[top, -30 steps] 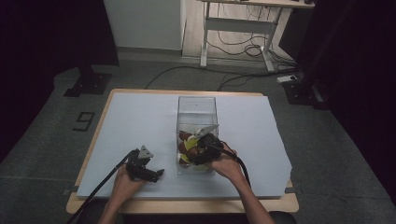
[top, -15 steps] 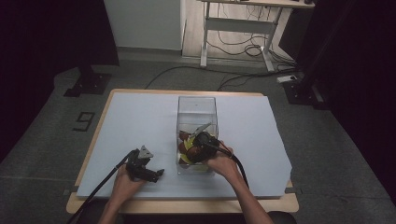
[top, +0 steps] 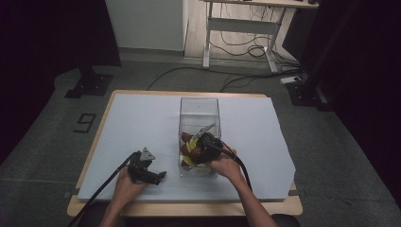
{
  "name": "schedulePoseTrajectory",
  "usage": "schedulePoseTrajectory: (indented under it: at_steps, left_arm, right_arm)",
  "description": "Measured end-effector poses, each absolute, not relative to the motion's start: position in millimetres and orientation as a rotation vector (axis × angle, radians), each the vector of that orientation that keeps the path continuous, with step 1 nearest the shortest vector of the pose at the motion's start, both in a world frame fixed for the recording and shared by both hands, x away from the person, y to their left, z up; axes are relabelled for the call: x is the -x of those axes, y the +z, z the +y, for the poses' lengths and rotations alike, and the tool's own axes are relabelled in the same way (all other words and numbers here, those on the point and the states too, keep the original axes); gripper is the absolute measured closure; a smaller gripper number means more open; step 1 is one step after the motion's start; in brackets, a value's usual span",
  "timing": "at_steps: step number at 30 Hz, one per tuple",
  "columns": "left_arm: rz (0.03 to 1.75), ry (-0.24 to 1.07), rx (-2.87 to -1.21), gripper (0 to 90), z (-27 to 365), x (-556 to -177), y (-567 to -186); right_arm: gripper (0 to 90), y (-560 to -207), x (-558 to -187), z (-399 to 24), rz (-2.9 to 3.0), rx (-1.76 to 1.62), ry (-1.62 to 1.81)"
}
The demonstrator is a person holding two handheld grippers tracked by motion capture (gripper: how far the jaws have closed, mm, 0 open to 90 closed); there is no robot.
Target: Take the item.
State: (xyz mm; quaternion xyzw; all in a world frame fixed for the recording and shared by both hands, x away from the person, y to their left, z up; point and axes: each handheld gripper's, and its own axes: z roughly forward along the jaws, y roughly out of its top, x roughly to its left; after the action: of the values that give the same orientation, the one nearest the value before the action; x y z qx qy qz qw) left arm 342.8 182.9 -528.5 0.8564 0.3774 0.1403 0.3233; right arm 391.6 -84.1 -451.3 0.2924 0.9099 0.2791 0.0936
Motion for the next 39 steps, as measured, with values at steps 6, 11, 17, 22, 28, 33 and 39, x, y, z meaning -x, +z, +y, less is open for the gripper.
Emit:
schedulePoseTrajectory:
  at_steps: [6, 11, 17, 22, 28, 33, 39]
  left_arm:
    - [0.990, 0.369, -2.247, 0.1, 182.9, -342.8, -528.6]
    - [0.990, 0.370, -2.247, 0.1, 182.9, -342.8, -528.6]
    - [0.990, 0.370, -2.246, 0.1, 182.8, -342.8, -528.6]
    - [0.990, 0.368, -2.247, 0.1, 182.9, -342.8, -528.5]
    - [0.990, 0.370, -2.247, 0.1, 182.9, -342.8, -528.6]
    - [0.990, 0.369, -2.247, 0.1, 182.9, -342.8, -528.5]
    - [0.989, 0.370, -2.247, 0.1, 182.9, -342.9, -528.6]
  right_arm:
    - [41.1, -446.4, -386.7, -88.1, 2.661, -0.860, 0.871]
    - [41.1, -439.6, -383.5, -93.5, 2.650, -0.857, 0.915]
    - [41.1, -429.2, -378.9, -98.5, 2.634, -0.858, 0.964]
    - [41.1, -421.0, -375.0, -101.7, 2.620, -0.842, 0.980]
    - [41.1, -411.3, -371.0, -105.0, 2.602, -0.831, 1.001]
    - [41.1, -405.8, -369.7, -109.0, 2.586, -0.838, 1.016]
    - [41.2, -400.2, -369.3, -117.3, 2.565, -0.851, 1.026]
